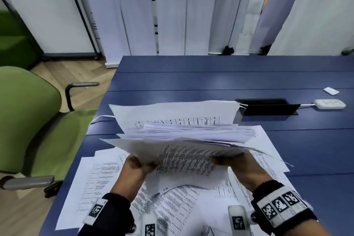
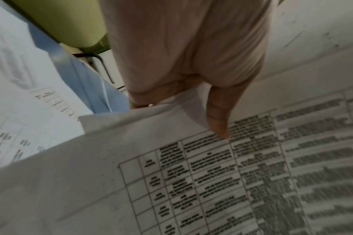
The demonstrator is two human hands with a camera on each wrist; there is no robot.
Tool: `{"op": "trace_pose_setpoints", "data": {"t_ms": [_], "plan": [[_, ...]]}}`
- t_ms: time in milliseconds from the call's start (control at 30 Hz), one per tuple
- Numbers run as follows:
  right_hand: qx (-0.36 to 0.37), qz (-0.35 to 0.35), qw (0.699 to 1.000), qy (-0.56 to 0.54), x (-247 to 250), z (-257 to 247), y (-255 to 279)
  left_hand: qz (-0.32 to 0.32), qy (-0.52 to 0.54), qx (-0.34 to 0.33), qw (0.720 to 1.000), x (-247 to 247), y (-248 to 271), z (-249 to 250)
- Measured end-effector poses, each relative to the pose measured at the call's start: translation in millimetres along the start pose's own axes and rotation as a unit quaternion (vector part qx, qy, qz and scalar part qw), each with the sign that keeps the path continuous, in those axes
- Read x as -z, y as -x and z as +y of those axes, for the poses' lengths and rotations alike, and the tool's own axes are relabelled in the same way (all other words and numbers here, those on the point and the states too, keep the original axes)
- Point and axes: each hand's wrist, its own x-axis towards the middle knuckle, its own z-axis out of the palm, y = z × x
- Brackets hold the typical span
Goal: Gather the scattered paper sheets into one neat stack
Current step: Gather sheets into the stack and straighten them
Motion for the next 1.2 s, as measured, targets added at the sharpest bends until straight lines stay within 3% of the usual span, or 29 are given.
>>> {"op": "trace_pose_setpoints", "data": {"t_ms": [133, 200, 300, 367, 433, 567, 833, 1000, 1067, 1200], "plan": [[-0.042, 0.026, 0.998, -0.051, 21, 24, -8, -0.007, -0.044, 0.013, 0.999, 3, 14, -3], [-0.087, 0.039, 0.988, -0.119, 26, 19, -3, 0.074, 0.001, 0.028, 0.997, 11, 19, 2], [-0.079, 0.039, 0.988, -0.125, 12, -21, 14, -0.038, 0.009, -0.031, 0.999, 0, 22, 23], [-0.018, -0.062, 0.996, -0.065, 1, -36, 20, -0.043, -0.054, -0.113, 0.991, -13, 18, 24], [0.048, -0.070, 0.995, -0.043, -1, -30, 18, -0.085, -0.049, -0.128, 0.987, -23, 15, 27], [0.076, -0.066, 0.994, -0.042, 3, -27, 12, -0.064, -0.032, -0.150, 0.986, -19, 12, 29], [0.063, -0.022, 0.996, -0.062, 1, -11, 13, -0.050, -0.004, -0.137, 0.989, -24, 9, 18], [-0.011, 0.026, 0.998, -0.060, -7, 20, 1, -0.040, -0.041, -0.053, 0.997, -23, -1, -11], [-0.006, 0.051, 0.994, -0.096, -11, 9, -3, -0.032, -0.070, -0.051, 0.996, -25, -5, -15], [0.001, 0.052, 0.991, -0.122, 10, -13, -21, -0.081, -0.106, -0.019, 0.991, -37, -8, -14]]}}
